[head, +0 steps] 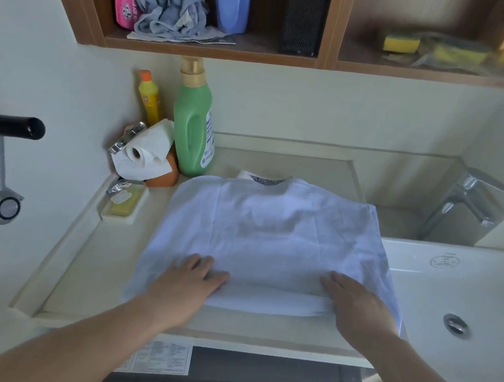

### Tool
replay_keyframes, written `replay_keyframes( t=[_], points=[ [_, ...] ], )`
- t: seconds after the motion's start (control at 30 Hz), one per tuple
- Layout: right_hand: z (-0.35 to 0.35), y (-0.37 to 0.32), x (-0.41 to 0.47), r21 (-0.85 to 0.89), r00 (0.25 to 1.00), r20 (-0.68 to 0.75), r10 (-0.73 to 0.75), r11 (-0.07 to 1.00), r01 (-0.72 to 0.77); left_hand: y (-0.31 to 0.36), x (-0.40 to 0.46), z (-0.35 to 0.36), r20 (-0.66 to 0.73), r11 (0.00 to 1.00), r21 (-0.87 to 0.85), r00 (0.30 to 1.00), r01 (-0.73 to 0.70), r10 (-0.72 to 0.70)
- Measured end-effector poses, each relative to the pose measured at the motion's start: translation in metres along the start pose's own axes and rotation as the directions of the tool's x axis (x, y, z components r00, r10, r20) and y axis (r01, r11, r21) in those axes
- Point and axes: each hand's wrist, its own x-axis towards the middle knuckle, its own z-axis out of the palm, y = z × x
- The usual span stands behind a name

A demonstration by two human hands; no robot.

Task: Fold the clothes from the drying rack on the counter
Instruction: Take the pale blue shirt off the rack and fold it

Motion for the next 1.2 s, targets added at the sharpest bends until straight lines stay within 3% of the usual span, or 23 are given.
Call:
replay_keyframes(
  t=[0.07, 0.13, 0.2, 0.3, 0.37, 0.47, 0.53, 0.63, 0.7, 0.83, 0.97, 1.07, 1.13, 1.2],
  points=[
    [-0.02, 0.004, 0.007, -0.007, 0.993, 0.104, 0.061, 0.998, -0.06, -0.007, 0.008, -0.017, 0.076, 0.997, -0.07, 0.997, -0.018, 0.023],
    [-0.04, 0.007, 0.02, -0.062, 0.974, 0.225, 0.021, 0.998, -0.007, -0.017, 0.015, -0.044, 0.203, 0.981, -0.193, 0.979, 0.022, 0.018],
    [-0.061, 0.01, 0.034, -0.113, 0.922, 0.387, 0.006, 0.993, 0.041, -0.033, 0.021, -0.075, 0.37, 0.963, -0.259, 0.929, 0.078, 0.024],
    [-0.095, 0.014, 0.05, -0.175, 0.807, 0.591, 0.008, 0.978, 0.118, -0.052, 0.025, -0.111, 0.579, 0.969, -0.215, 0.815, 0.119, 0.029],
    [-0.127, 0.007, 0.057, -0.229, 0.762, 0.647, 0.02, 0.959, 0.169, -0.058, 0.028, -0.129, 0.617, 0.965, -0.21, 0.787, 0.155, 0.008],
    [-0.161, -0.003, 0.069, -0.24, 0.763, 0.645, 0.043, 0.959, 0.149, -0.059, 0.034, -0.151, 0.61, 0.96, -0.181, 0.79, 0.215, -0.062],
    [-0.167, -0.006, 0.076, -0.28, 0.805, 0.589, 0.068, 0.952, 0.124, -0.059, 0.041, -0.154, 0.546, 0.961, -0.15, 0.83, 0.231, -0.115],
    [-0.141, -0.006, 0.086, -0.331, 0.878, 0.472, 0.087, 0.94, 0.085, -0.064, 0.051, -0.14, 0.345, 0.964, -0.118, 0.92, 0.239, -0.186],
    [-0.121, -0.006, 0.089, -0.308, 0.913, 0.394, 0.108, 0.951, 0.02, -0.065, 0.056, -0.123, 0.272, 0.962, -0.105, 0.937, 0.253, -0.217],
    [-0.094, -0.007, 0.089, -0.341, 0.967, 0.21, 0.146, 0.938, -0.067, -0.06, 0.057, -0.095, 0.166, 0.95, -0.101, 0.947, 0.295, -0.276],
    [-0.08, -0.01, 0.087, -0.418, 0.982, 0.073, 0.172, 0.9, -0.126, -0.052, 0.055, -0.073, 0.09, 0.914, -0.004, 0.911, 0.405, -0.403],
    [-0.066, -0.009, 0.084, -0.422, 0.983, -0.046, 0.18, 0.888, -0.183, -0.022, 0.058, -0.054, -0.216, 0.919, -0.048, 0.894, 0.391, -0.392],
    [-0.059, -0.017, 0.079, -0.312, 0.973, -0.138, 0.186, 0.924, -0.221, 0.013, 0.058, -0.05, -0.381, 0.953, -0.149, 0.874, 0.264, -0.302],
    [-0.052, -0.038, 0.074, -0.042, 0.971, -0.144, 0.19, 0.979, -0.198, 0.052, 0.06, -0.054, -0.364, 0.957, -0.249, 0.901, 0.151, -0.236]
  ],
)
